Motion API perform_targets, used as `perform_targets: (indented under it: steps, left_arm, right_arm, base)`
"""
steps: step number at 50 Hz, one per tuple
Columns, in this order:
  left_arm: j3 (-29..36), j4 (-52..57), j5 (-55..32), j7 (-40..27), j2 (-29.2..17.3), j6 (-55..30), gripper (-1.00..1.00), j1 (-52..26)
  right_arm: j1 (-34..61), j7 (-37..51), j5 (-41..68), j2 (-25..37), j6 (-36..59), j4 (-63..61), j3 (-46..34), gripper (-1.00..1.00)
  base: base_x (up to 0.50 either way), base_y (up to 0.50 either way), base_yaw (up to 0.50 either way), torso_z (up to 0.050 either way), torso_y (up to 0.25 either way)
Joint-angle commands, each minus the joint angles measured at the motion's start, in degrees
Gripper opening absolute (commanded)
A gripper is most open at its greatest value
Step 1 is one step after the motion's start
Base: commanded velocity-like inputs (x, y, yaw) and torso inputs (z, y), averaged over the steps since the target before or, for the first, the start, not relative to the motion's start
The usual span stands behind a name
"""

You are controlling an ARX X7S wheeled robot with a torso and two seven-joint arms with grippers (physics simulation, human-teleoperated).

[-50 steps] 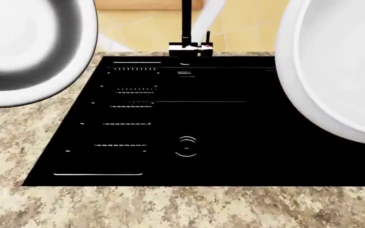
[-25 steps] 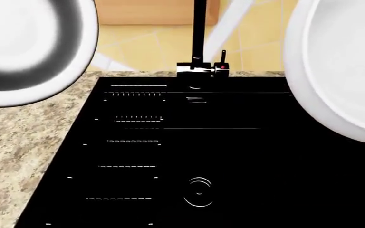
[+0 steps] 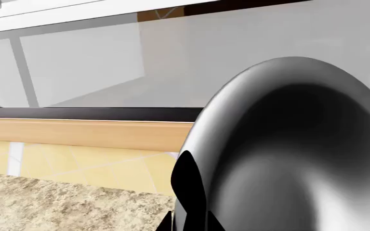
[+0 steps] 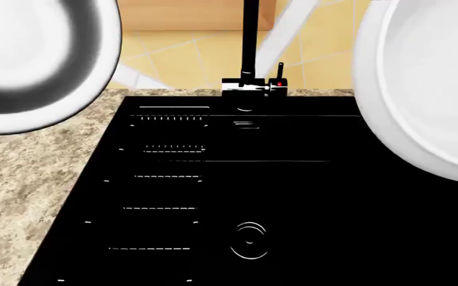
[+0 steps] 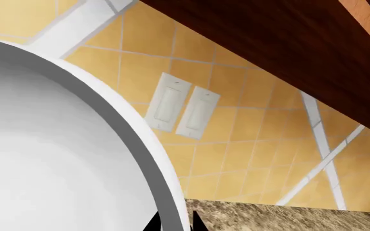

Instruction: Stack the bowls in the sink.

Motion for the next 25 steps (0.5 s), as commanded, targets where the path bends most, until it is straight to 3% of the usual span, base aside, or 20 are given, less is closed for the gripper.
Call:
perform_targets:
  steps: [1,9,25]
  left_arm:
    - [-0.64,-0.05,0.56,0.04,-0.29,0.29,-1.00,-0.61]
    - [-0.77,0.11,0.55,0.06,-0.39,0.43,-1.00,-0.37]
    - [-1.13,-0.08,-0.05,-0.41,-0.61,0.13,-1.00,-0.76]
  right_arm:
    - [-0.04,-0.52,-0.51,0.34,-0.70,-0.46,0.75,-1.00]
    - [-0.63,-0.89,-0.81,0.76,-1.12,-0.86,0.95,-1.00]
    - [0.91,0.23,-0.27,-1.83,0.11,0.12,1.12,-1.00]
  base:
    - [0.00,-0.50,0.00,0.000,0.000]
    - [0.00,-0.50,0.00,0.000,0.001]
    - [0.00,0.00,0.00,0.001,0.001]
